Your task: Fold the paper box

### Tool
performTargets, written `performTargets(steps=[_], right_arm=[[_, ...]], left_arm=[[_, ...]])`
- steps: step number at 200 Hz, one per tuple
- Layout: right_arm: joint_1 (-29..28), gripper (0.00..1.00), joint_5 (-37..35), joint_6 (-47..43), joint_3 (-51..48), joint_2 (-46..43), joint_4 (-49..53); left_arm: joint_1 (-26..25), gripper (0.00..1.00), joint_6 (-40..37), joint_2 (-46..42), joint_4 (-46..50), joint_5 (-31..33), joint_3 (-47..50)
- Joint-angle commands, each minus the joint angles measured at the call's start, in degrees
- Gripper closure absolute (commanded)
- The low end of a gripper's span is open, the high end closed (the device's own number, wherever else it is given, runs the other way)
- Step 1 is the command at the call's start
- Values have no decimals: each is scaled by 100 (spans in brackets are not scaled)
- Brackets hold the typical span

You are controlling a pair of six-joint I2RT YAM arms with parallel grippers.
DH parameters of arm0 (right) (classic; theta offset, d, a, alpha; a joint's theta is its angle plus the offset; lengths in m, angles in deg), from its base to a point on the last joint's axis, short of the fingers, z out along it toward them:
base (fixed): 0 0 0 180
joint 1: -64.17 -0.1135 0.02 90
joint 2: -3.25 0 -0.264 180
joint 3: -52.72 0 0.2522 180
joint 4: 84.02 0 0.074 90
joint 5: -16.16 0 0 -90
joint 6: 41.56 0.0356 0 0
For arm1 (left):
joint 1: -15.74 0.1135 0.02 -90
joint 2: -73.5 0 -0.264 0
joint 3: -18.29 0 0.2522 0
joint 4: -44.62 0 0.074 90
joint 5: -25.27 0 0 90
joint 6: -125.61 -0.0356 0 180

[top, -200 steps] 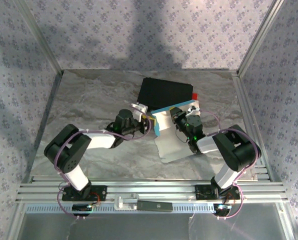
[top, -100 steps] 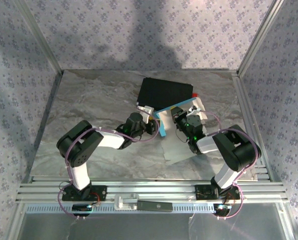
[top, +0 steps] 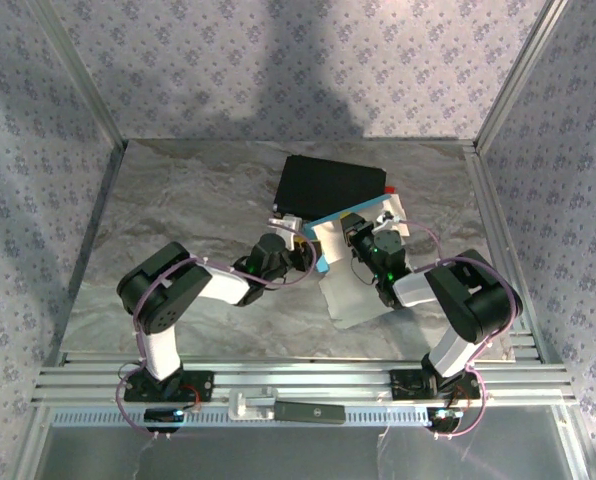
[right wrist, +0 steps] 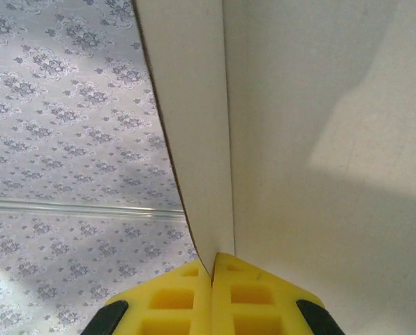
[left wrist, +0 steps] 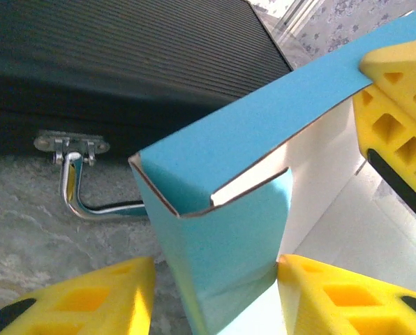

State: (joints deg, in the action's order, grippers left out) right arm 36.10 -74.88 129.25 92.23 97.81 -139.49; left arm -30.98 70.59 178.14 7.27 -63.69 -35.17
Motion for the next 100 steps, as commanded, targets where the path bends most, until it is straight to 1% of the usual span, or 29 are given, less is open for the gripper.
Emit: performTargets(steps=[1, 23, 37, 68, 81, 100], right_arm=[[-83, 100, 61, 114, 27, 8, -293], [-93, 100, -57, 166, -26, 133, -694], [-84, 100, -81, 240, 35, 310, -998], [-227, 100, 42, 190, 230, 613, -1054], [-334, 100, -24, 88, 109, 626, -1051], [-399, 100, -15, -47, -56, 654, -1052]], left_arm=[[-50, 50, 246, -173, -210, 189, 211], [-44, 48, -66, -636, 74, 458, 345], [48, 46, -349, -979, 539, 520, 299], [446, 46, -691, -1398, 1487, 247, 126], [585, 46, -760, -1417, 1659, 51, 142], [622, 47, -861, -1376, 1762, -127, 218]])
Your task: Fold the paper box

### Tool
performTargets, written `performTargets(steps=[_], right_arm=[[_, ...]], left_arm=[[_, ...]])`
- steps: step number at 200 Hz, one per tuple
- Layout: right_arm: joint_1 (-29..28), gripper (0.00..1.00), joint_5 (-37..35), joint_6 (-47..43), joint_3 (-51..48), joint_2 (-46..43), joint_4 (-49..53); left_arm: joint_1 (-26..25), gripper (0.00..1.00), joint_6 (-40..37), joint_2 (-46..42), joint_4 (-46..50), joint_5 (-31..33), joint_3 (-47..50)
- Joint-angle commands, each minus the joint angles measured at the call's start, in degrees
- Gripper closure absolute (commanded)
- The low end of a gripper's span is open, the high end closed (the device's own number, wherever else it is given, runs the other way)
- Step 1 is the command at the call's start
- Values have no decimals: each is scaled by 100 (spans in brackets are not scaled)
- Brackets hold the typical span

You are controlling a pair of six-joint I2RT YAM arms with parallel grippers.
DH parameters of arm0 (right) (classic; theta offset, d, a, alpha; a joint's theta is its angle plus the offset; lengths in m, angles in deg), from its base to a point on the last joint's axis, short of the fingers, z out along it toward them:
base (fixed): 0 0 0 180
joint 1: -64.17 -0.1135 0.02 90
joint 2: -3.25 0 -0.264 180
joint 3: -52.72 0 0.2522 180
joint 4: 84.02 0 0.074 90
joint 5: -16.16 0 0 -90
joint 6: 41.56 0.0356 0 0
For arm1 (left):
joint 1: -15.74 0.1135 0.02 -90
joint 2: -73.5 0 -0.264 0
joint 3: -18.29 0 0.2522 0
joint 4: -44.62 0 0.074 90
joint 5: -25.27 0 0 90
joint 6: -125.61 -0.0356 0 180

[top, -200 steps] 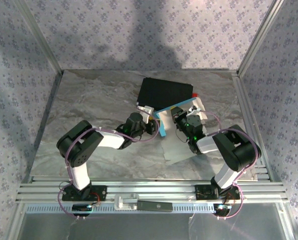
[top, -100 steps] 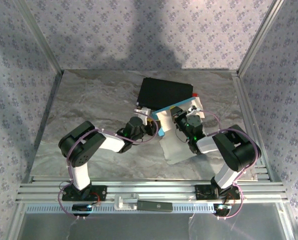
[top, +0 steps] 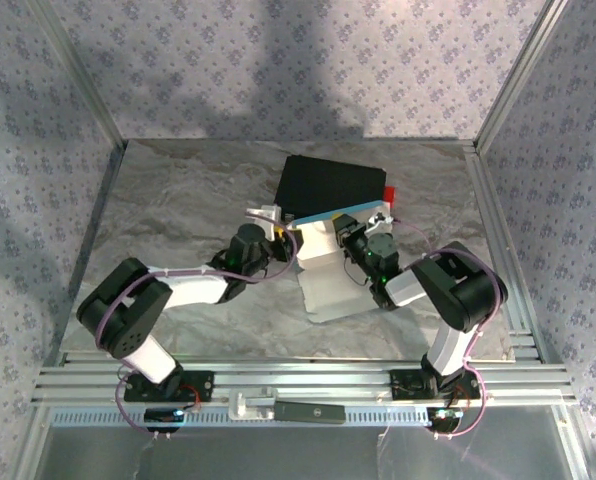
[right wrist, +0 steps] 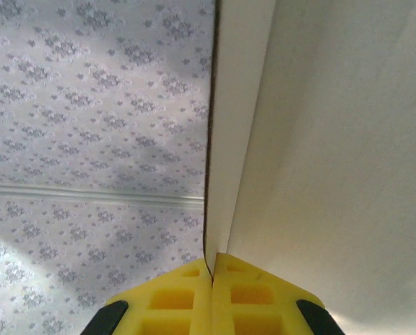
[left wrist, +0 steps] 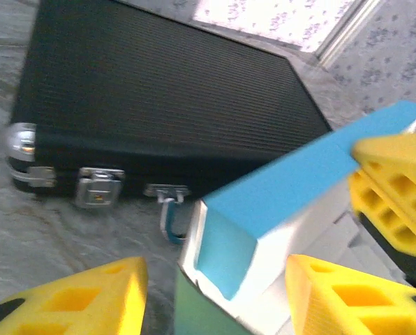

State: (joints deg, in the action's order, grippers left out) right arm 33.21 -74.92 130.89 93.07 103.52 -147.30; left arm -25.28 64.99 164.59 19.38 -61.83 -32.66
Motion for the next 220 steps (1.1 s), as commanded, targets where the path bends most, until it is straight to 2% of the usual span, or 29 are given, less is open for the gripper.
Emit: performTargets(steps=[1, 24, 62, 86, 128, 177, 195, 220], right_arm=[[-115, 100, -8, -221, -147, 82, -274], [-154, 100, 75, -507, -291, -128, -271], [-106, 100, 190, -657, -546, -308, -271], [-165, 100, 179, -737, -682, -280, -271], [-246, 100, 51, -750, -778, -432, -275], [-209, 100, 90, -628, -635, -550, -266], [-191, 100, 121, -584, -509, -585, -227], [-215, 100, 261, -538, -147, -567, -51]], left_arm=[[55, 47, -301, -21, 547, -323, -20], [-67, 48, -310, -168, 185, -256, 315], [-421, 48, -556, -235, 385, -7, 366], [-460, 48, -513, -33, 366, 56, 351], [-624, 47, -675, 202, 972, 585, -190], [-915, 52, -730, 680, 1059, 850, -491], [-935, 57, -731, 748, 1134, 1161, -491], [-930, 77, -1003, 630, 1496, 2019, -517]])
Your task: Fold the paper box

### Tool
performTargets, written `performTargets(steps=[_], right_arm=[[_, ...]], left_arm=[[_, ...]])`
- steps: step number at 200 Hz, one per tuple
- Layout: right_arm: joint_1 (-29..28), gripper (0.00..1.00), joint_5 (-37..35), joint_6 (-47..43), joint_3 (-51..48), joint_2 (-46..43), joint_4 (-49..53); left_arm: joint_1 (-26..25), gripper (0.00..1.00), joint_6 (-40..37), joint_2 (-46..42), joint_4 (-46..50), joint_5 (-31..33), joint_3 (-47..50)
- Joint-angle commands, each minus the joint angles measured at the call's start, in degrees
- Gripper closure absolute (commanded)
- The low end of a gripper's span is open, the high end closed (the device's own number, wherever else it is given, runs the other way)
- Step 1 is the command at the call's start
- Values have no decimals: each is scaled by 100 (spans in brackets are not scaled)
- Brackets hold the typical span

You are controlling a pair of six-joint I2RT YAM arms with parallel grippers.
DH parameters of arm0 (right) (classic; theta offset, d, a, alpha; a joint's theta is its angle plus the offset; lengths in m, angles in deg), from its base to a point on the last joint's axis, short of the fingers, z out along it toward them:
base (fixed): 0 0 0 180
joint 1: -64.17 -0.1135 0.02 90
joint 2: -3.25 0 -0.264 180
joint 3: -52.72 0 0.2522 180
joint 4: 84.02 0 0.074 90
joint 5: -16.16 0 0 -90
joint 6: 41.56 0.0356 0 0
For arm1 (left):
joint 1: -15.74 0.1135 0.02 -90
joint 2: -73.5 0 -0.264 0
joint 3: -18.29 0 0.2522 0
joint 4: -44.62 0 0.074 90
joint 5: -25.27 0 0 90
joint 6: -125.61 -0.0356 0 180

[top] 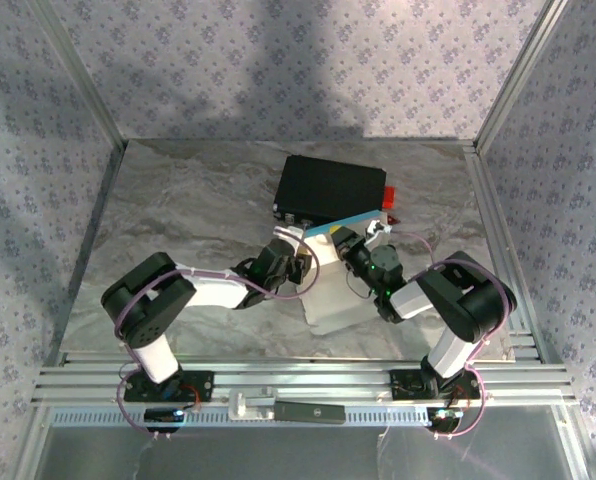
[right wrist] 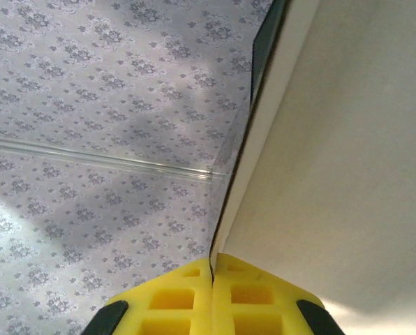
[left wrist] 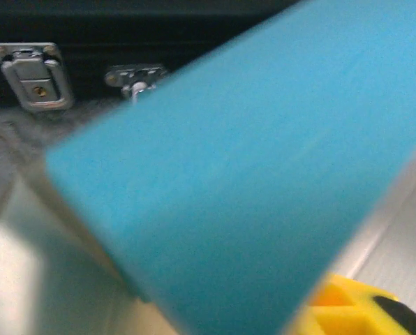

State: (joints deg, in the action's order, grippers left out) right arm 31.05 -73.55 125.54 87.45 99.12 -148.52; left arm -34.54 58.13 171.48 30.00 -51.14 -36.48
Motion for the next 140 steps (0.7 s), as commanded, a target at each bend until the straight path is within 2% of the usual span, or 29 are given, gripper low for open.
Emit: performTargets(steps=[1, 13, 36, 65, 87, 110, 140], right_arm=[[-4, 100, 131, -2, 438, -120, 81], [-53, 100, 211, 52, 702, -14, 170], [-170, 100, 375, 135, 1155, 250, 356], [-233, 100, 583, 245, 1309, 554, 529], [-338, 100, 595, 271, 1189, 738, 536], [-497, 100, 547, 231, 1040, 1000, 370], [-623, 100, 438, 203, 902, 1177, 140]], left_arm=[[-1, 78, -336, -67, 450, 996, -139], [76, 86, -534, -203, 681, 1415, -173], [372, 91, -924, -510, 868, 1773, -176], [800, 92, -1263, -755, 921, 1613, -118], [866, 92, -1390, -740, 902, 1627, -27], [890, 92, -1253, -566, 659, 1716, 185], [921, 88, -989, -580, 281, 1676, 490]])
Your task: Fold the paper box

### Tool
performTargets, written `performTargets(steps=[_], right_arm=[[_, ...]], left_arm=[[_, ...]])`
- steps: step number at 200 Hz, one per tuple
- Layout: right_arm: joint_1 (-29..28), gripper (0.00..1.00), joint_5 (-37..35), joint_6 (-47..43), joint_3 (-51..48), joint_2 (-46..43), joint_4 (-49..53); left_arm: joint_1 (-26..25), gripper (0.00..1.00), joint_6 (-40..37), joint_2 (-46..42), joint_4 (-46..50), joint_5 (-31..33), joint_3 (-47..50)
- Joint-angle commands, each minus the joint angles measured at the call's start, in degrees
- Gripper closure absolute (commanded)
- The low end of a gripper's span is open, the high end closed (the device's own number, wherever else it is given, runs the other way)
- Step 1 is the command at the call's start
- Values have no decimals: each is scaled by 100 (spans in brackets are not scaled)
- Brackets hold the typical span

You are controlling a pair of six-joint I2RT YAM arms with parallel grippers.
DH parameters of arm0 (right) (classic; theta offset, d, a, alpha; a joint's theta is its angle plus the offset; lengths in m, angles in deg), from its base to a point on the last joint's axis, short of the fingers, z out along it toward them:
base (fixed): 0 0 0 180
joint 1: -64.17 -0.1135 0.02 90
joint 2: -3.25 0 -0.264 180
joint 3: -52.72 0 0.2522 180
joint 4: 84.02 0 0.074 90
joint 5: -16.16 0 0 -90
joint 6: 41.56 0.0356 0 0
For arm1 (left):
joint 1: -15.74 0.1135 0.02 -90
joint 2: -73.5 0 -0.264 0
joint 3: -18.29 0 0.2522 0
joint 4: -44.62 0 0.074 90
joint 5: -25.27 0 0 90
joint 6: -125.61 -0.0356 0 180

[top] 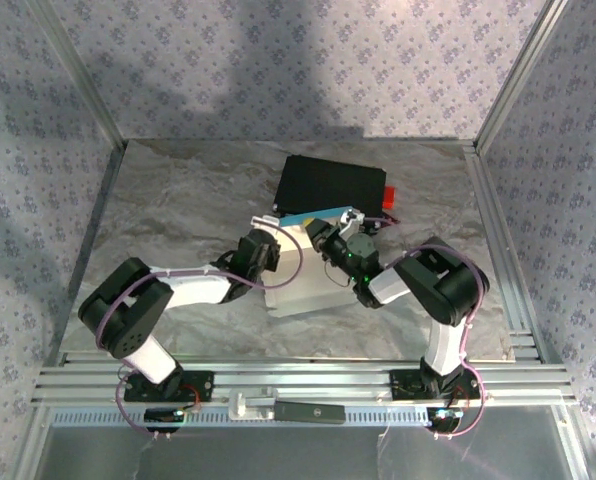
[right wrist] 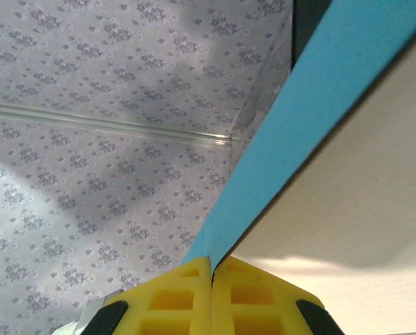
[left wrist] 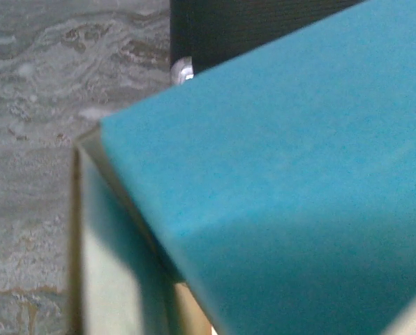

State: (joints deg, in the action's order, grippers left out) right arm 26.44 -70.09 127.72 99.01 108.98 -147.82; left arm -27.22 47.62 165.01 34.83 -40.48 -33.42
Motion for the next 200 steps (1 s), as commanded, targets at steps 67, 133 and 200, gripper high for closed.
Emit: performTargets(steps=[67, 133, 200], right_arm=[[-386, 100, 3, -339, -495, 71, 162], [-500, 100, -89, -479, -768, 176, 136], [-527, 100, -339, -214, -632, -434, 904]], left_arm=[[200, 75, 136, -151, -644, 305, 631], [213, 41, 420, -1141, -405, -46, 1197], [1057, 43, 1058, -2482, 748, -1344, 1152]])
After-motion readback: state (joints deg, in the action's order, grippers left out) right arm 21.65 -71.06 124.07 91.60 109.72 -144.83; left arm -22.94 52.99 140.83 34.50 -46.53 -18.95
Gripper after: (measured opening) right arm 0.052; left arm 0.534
